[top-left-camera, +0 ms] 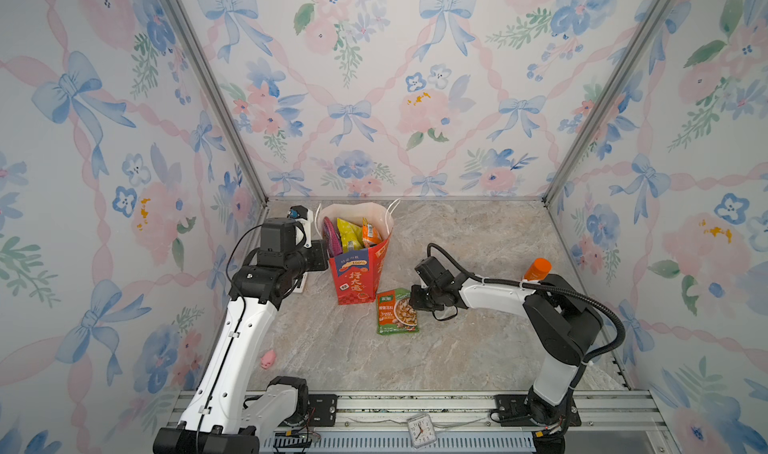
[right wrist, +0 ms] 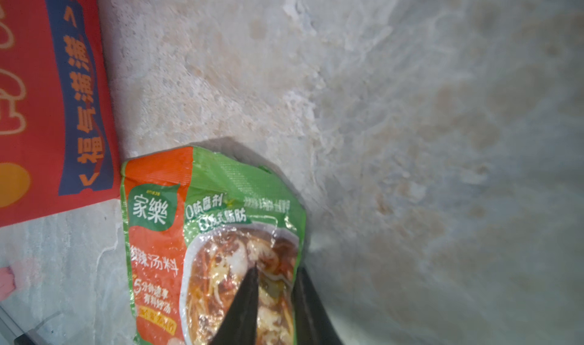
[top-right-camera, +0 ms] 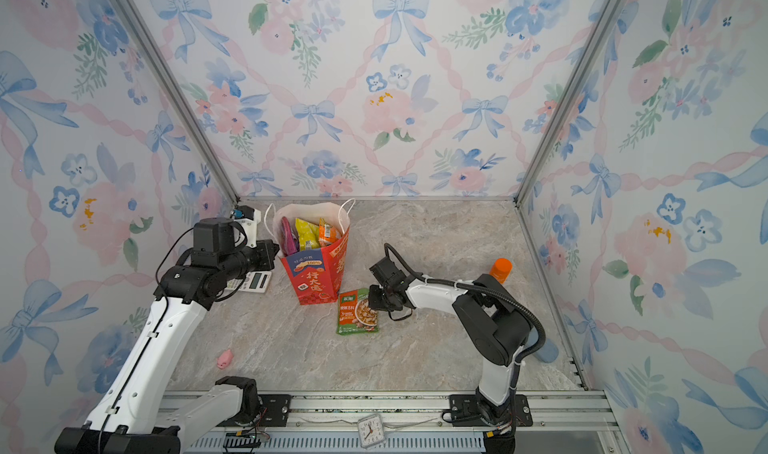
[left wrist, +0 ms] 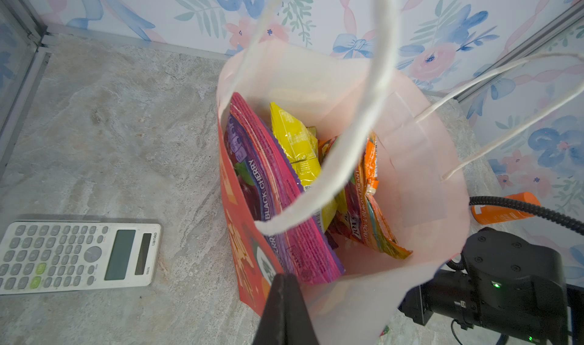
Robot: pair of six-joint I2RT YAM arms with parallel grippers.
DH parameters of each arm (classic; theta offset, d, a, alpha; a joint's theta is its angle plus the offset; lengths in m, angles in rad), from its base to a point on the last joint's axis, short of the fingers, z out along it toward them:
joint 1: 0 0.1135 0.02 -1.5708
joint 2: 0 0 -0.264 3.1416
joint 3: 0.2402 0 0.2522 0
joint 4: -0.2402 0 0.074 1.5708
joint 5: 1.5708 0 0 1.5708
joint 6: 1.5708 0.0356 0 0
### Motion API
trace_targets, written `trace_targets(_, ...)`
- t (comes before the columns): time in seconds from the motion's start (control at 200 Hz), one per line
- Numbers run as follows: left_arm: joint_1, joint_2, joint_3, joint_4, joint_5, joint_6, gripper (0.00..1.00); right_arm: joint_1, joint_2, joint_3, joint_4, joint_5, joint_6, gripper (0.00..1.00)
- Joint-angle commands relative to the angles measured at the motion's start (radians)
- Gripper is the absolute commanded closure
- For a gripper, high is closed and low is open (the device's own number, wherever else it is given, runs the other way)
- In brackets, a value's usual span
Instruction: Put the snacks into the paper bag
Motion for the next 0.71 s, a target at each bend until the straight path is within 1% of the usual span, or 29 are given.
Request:
trace_targets(0.0,0.008,-0.018,0.001,0.004,0.015,0.022,1.00,-0.006,0.072,0.001,-0.067,0.010,-0.008,0.91)
trace_targets(0.07,0.006,-0.020,0.002,0.004,0.016,0.021,1.00,-0.007,0.067,0.014,-0.067,0.008,-0.014,1.00)
trace_targets(0.17,0.007,-0.019,0.002,0.004,0.017,0.018,1.00,-0.013,0.028,0.023,-0.065,0.009,-0.028,1.00)
trace_targets(0.275,0.007,-0.014,0.002,0.005,0.019,0.017,1.00,-0.025,-0.044,0.028,-0.074,0.021,-0.059,1.00)
trace_targets(0.445,0.007,-0.009,0.003,0.004,0.019,0.017,1.00,-0.029,-0.152,0.087,-0.159,0.062,-0.132,1.00)
trace_targets(0.52,0.007,-0.008,0.004,0.006,0.018,0.019,1.00,-0.029,-0.174,0.108,-0.181,0.066,-0.134,1.00)
trace_targets(0.535,0.007,-0.008,0.004,0.005,0.017,0.019,1.00,-0.028,-0.202,0.112,-0.185,0.068,-0.134,1.00)
trace_targets(0.555,0.007,-0.007,0.003,0.006,0.019,0.019,1.00,-0.028,-0.212,0.115,-0.190,0.067,-0.163,1.00)
trace_targets(0.7,0.007,-0.003,0.004,0.006,0.021,0.018,1.00,-0.029,-0.266,0.149,-0.233,0.075,-0.171,1.00)
